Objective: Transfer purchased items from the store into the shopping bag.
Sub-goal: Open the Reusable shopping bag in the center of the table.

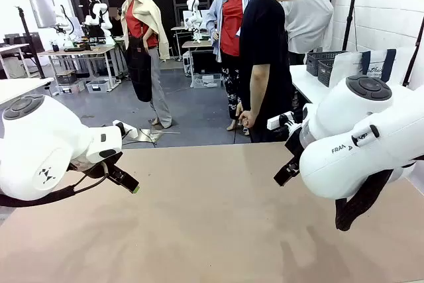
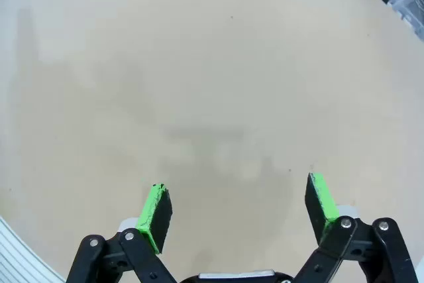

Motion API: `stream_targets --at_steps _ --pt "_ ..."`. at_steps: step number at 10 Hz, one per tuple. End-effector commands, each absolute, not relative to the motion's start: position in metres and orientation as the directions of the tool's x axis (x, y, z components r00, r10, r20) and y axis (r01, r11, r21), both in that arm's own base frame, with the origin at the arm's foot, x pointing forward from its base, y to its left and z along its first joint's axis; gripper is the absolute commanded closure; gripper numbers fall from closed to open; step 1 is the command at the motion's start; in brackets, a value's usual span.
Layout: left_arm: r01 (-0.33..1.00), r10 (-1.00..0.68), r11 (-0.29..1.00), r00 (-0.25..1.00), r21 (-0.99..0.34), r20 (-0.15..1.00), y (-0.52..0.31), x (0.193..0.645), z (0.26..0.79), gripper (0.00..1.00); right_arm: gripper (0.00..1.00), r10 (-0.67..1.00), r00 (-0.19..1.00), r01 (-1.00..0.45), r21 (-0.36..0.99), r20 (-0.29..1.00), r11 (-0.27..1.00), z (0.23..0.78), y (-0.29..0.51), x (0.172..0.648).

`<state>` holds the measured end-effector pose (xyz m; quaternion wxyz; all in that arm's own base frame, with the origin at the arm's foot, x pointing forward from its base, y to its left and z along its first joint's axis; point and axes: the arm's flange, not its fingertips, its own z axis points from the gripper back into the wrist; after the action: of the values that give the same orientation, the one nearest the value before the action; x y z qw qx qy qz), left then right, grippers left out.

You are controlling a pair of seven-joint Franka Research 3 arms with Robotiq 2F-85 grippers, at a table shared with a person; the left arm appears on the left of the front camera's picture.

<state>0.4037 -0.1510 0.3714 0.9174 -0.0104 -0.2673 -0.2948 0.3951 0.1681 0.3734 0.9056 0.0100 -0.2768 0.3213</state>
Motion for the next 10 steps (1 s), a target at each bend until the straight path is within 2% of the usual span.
stream_targets --at_steps 1,10 --pt "0.546 -0.535 0.826 0.683 0.139 0.497 -0.1510 0.4036 0.3714 0.00 0.00 0.576 0.640 -0.587 -0.160 0.508 0.793 0.3734 0.1681 0.3950" --pt "0.546 -0.535 0.826 0.683 0.139 0.497 -0.1510 0.4036 0.3714 0.00 0.00 0.576 0.640 -0.587 -0.160 0.508 0.793 0.3734 0.1681 0.3950"
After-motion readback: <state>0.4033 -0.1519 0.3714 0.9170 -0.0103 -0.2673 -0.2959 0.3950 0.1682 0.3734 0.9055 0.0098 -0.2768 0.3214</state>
